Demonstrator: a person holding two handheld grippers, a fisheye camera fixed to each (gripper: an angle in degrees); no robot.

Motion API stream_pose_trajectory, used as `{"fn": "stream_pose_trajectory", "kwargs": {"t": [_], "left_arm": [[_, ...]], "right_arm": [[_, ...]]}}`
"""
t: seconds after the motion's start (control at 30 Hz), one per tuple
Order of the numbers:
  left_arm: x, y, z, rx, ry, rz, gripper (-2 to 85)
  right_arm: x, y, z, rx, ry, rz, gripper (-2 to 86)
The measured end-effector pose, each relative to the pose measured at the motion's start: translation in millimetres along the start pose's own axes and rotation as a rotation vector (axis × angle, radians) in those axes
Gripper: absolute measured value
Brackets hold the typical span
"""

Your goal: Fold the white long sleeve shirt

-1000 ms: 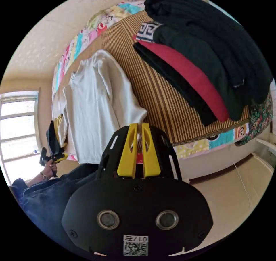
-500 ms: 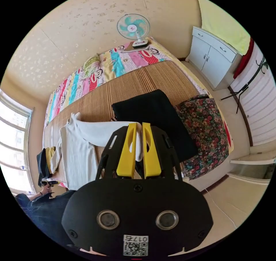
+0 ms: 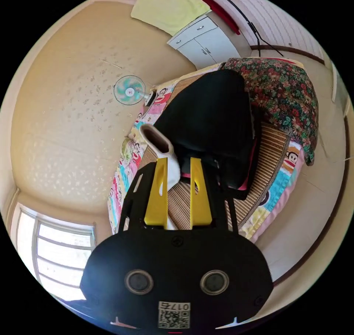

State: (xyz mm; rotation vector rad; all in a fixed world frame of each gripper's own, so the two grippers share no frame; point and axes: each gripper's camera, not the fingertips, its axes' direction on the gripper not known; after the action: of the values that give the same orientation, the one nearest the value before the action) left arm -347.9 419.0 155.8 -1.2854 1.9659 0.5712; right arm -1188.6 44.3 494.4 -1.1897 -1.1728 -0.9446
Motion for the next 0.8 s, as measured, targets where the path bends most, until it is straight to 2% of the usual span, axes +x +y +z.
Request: {"fn": "stream_pose_trajectory", "kwargs": {"t": [0.13, 0.2, 0.3, 0.43, 0.5, 0.6, 0.73, 0.8], "left_arm": [[14.5, 0.6, -10.3, 0.017, 0.007, -0.005, 4.8], [28.2, -2.9, -13.1, 0.016, -0.005, 0.023, 4.8], [49.7, -7.3, -18.7, 0.029, 0.006, 0.061, 4.9], [62.6, -7.4, -25.5, 0.05, 0.057, 0.069, 4.9], [61.2, -6.1, -27.2, 0.053, 0.075, 0.06, 4.9], [51.9, -4.8, -28.5, 0.052, 0.095, 0.034, 4.9], [33.6, -4.9, -27.4, 0.043, 0.124, 0.002, 4.9], [25.6, -6.5, -27.1, 0.041, 0.141, -0.011, 5.1]], "right_arm": [[-29.0, 6.7, 19.0, -0.018, 0.07, -0.189, 12.2], [-48.3, 2.0, 41.7, -0.058, 0.235, -0.319, 11.4], [-53.6, -2.9, 75.6, -0.148, 0.316, -0.378, 5.0], [-88.6, 6.5, 73.2, -0.089, 0.391, -0.434, 3.7], [-130.5, 19.6, 62.5, 0.009, 0.28, -0.518, 3.2], [-200.8, 39.9, 72.0, 0.044, 0.111, -0.708, 3.0], [-284.1, 82.5, 112.8, -0.041, -0.188, -0.967, 3.3], [-326.2, 125.1, 158.0, -0.147, -0.316, -1.113, 3.7]]}}
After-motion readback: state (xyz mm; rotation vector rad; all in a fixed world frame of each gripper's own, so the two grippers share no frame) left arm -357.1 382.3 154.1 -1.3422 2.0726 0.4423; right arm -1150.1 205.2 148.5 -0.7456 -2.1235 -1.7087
